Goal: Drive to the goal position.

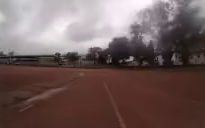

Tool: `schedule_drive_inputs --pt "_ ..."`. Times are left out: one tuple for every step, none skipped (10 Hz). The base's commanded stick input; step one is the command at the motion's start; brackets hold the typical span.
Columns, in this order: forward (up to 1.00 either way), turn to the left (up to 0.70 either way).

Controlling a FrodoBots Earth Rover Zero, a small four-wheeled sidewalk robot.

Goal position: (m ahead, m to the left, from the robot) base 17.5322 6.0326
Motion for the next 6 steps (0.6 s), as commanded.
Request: schedule_drive_inputs --pt "0.7 0.01" --pt "0.7 0.03" --pt "0.7 0.0" --pt "0.7 0.0" --pt "0.7 0.01" --pt "0.7 0.04"
